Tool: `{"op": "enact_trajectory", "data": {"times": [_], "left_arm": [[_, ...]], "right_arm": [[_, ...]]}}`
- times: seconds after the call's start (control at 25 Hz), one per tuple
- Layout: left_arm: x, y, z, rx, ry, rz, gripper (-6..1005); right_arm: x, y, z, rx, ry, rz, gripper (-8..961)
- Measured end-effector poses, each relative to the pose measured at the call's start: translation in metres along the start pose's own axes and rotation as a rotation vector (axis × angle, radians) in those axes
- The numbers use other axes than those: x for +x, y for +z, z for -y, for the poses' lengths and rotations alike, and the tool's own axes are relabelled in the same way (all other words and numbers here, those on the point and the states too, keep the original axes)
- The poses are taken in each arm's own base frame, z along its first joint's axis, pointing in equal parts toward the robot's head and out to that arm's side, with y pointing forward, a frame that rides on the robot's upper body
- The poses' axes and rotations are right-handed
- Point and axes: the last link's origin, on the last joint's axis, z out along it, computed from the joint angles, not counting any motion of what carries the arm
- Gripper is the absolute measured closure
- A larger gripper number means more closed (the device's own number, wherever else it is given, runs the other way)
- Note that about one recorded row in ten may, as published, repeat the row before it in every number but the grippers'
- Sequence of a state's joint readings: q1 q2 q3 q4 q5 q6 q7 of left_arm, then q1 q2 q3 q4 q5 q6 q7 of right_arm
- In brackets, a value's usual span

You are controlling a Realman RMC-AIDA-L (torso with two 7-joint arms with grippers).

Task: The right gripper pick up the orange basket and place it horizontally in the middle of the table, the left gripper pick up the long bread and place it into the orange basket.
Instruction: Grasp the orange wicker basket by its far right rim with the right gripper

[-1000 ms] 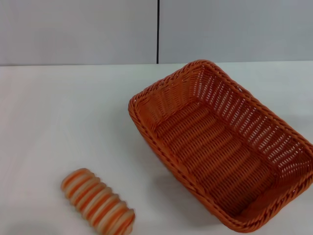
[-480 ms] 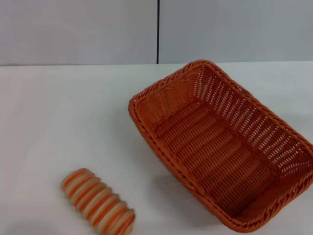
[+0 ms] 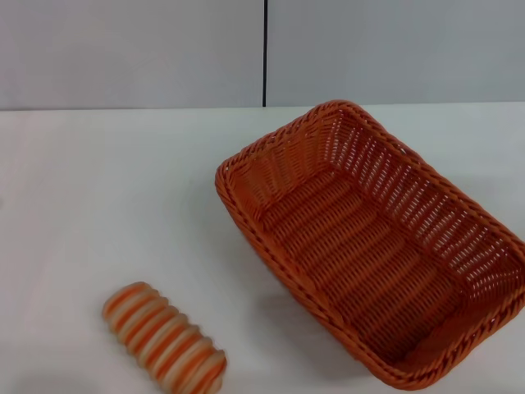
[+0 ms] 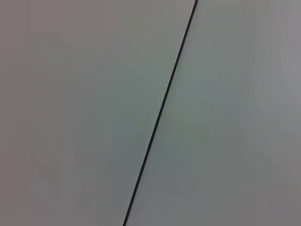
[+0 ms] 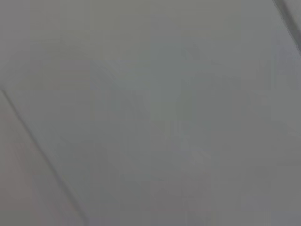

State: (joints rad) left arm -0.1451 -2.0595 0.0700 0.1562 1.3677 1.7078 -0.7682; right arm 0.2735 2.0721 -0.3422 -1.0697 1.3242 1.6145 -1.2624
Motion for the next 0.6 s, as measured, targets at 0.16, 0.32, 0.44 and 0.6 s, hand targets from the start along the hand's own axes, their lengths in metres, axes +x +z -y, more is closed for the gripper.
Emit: {"op": "enact_trajectory", "data": {"times": [0.16,0.32,0.44,0.6], "left_arm": [[-0.003,0.002,-0.001,-0.002,-0.003,0.013,289],[-0.005,0.002,-0.001,0.003,-0.005,0.024,289],[-0.007,-0.003,-0.001,0.006,-0.005,0.041,289],[-0.007,-0.006,0.000,0.011,-0.005,0.044,289]], "right_arm": [[-0.027,0.031,-0.013,0.071,-0.008,-0.281,231],[-0.037,0.053,-0.022,0.094,-0.022,-0.417,231],[-0.041,0.081,-0.030,0.036,0.006,-0.531,231],[-0.035,0.101,-0.034,-0.010,0.044,-0.604,232]]}}
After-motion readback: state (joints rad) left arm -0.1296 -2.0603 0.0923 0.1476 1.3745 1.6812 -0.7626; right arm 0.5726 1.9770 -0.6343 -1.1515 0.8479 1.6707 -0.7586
